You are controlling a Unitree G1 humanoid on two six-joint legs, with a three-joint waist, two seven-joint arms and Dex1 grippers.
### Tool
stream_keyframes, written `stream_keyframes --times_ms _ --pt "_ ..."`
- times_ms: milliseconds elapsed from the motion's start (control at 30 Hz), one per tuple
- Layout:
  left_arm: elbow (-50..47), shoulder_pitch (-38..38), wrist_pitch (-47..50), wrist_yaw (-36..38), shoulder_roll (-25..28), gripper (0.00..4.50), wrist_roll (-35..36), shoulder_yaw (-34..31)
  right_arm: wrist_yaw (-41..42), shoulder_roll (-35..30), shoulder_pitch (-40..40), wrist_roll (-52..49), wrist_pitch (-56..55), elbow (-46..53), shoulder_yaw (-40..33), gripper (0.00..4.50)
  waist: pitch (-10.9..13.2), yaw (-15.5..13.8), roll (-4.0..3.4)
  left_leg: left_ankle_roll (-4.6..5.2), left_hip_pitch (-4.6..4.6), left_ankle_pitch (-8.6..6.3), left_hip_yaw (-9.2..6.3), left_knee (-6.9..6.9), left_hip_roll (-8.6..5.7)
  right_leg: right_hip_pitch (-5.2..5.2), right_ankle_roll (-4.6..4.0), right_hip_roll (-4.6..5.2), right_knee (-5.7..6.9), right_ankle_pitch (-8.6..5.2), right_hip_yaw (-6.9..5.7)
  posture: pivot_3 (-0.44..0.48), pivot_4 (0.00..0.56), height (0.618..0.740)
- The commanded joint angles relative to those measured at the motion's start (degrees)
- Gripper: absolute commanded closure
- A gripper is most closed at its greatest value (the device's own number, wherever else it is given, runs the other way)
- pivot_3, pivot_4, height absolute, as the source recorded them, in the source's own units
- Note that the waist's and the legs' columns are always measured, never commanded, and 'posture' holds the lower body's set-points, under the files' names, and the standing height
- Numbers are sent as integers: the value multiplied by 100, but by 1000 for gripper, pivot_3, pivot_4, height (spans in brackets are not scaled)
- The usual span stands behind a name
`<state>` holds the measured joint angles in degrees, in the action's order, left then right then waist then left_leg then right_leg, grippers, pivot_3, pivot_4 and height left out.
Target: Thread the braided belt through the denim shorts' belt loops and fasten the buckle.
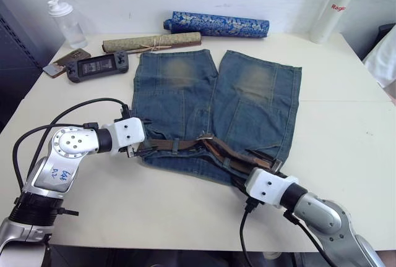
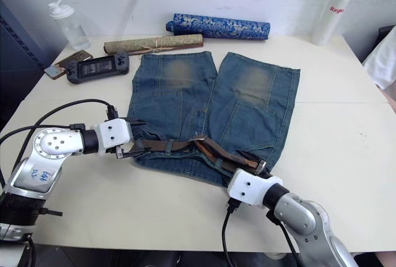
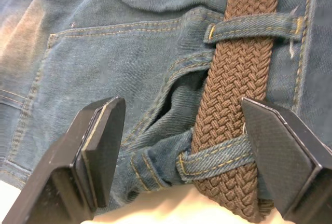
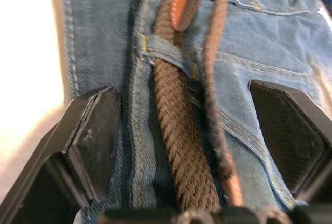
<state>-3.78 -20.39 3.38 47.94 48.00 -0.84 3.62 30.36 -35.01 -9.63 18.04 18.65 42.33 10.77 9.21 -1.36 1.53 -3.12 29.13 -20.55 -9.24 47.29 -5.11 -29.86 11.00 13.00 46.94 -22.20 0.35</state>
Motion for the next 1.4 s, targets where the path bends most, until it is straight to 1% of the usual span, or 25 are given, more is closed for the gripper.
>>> stream_keyframes --times_ms 33,167,233,333,400,467,533,700,867,900,1000,1067,1200,1333,1400 --pt "363 436 -368 -573 96 611 -625 -68 -247 70 -58 328 170 -71 -184 325 -2 -3 -2 0 -3 0 1 0 0 1 1 0 4 0 0 0 150 637" --pt "471 832 -653 -1170 161 611 -806 -381 -389 151 -146 482 245 -13 -211 325 -12 7 -8 1 -12 0 0 0 2 3 1 -1 15 -1 1 0 150 637" --pt "446 1119 -860 -1556 104 611 -875 -580 -442 199 -173 533 236 -29 -185 325 -13 7 -11 1 -16 0 0 0 3 4 0 -1 26 -3 1 0 150 637" --pt "359 1521 -1032 -2078 -74 611 -912 -807 -580 297 -221 629 238 -53 -162 325 -16 4 -14 1 -23 0 0 -1 6 3 -7 -3 39 -9 1 0 150 637" --pt "277 1787 -1160 -2483 -287 611 -965 -916 -659 355 -231 714 248 -105 -151 325 -20 -3 -20 2 -28 -1 0 -1 7 4 -8 -2 50 -14 1 0 150 637" --pt "226 1951 -1313 -2742 -441 611 -1043 -950 -695 403 -222 762 258 -128 -148 325 -25 -11 -25 2 -29 -1 0 0 5 6 -6 0 52 -15 3 0 150 637" --pt "186 2070 -1425 -2836 -580 611 -1092 -883 -703 442 -179 768 237 -134 -134 325 -26 -18 -22 1 -29 -1 -1 0 4 7 -5 0 53 -15 1 0 150 637" --pt "-55 1974 -1653 -2736 -761 611 -1037 -751 -586 433 -39 761 83 -120 11 325 -29 -38 -16 1 -25 -1 -11 2 -6 14 1 3 47 -16 -1 0 150 637" --pt "-399 1878 -1883 -2401 -772 611 -706 -790 -478 373 -5 802 -133 -154 136 325 -27 -21 -14 1 -6 -1 -15 3 -8 -1 7 5 47 -17 -4 0 150 637" --pt "-609 1939 -1884 -2236 -735 611 -431 -900 -468 384 -21 805 -151 -156 144 325 -26 -16 -12 1 -2 -1 -15 4 -8 -6 7 5 49 -17 -4 0 150 637" --pt "-971 2129 -1819 -1812 -583 611 94 -1142 -438 402 -51 814 -200 -170 150 325 -24 12 -8 0 6 -1 -15 4 -6 -19 5 3 54 -18 -3 0 150 637" --pt "-969 2317 -1915 -1601 -427 611 142 -1261 -430 399 -55 821 -238 -189 144 325 -23 10 -9 0 6 -1 -13 3 -5 -23 1 3 55 -20 -2 0 150 637" --pt "-788 2594 -1918 -1358 -240 611 493 -1836 -410 346 -81 883 -419 -225 164 325 -23 -1 -8 1 8 -1 -6 4 -2 -29 -5 5 58 -23 -1 0 150 637" --pt "-518 2683 -1712 -1189 -171 611 799 -2330 -462 221 -187 1004 -838 -332 209 325 -20 -7 1 1 9 -1 -11 4 -2 -29 -14 3 60 -28 -4 0 150 637" --pt "-624 2619 -1229 -1198 -262 611 1182 -2505 -540 179 -254 1084 -1098 -448 250 325 -21 -6 2 1 9 -1 -8 4 -3 -28 -15 5 59 -28 -3 0 150 637"
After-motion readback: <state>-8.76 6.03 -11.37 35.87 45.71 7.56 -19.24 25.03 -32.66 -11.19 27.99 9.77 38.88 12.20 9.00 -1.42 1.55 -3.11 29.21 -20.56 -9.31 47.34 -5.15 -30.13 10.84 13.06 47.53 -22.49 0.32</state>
